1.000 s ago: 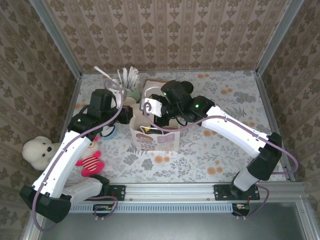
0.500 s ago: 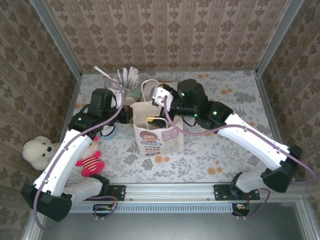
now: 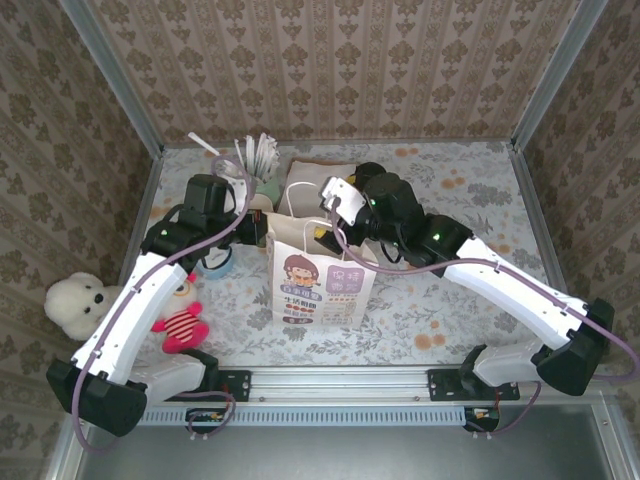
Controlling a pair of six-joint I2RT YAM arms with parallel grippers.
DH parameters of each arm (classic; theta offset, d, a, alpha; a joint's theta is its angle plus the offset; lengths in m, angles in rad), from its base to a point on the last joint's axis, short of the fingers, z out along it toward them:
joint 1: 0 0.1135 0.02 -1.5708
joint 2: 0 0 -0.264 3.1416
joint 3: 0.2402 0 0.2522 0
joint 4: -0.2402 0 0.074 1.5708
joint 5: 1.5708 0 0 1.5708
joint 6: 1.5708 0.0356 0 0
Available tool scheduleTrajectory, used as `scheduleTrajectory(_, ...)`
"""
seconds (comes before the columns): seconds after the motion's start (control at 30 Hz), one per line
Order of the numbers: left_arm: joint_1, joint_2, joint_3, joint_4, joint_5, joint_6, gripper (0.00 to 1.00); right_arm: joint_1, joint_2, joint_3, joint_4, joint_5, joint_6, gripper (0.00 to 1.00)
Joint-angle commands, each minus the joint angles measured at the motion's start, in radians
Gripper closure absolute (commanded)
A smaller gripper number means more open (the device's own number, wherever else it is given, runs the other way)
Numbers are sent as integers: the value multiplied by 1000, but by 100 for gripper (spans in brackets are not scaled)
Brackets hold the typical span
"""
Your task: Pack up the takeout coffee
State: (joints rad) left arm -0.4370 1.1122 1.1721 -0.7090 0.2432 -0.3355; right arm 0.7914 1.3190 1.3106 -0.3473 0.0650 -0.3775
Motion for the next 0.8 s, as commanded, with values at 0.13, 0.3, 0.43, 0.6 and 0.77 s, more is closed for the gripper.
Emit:
scheduleTrajectory(0.13, 6, 3, 37, 14, 7, 50, 100, -1, -8, 27, 132, 287, 2, 0)
scheduleTrajectory(0.3, 8, 4, 50, 46, 18, 126, 100, -26, 24, 179, -218, 12, 59, 0)
scheduleTrajectory(0.43, 10, -5, 60, 69, 60, 196, 100, -66, 36, 187, -380, -158, 37, 0)
scheduleTrajectory(0.6, 11, 19, 87, 60, 89, 225, 100, -104, 100, 203, -446, -299, 83, 0)
scheduleTrajectory(0.77, 12, 34, 94, 37, 112, 234, 100, -104, 190, 253, -451, -212, 127, 15)
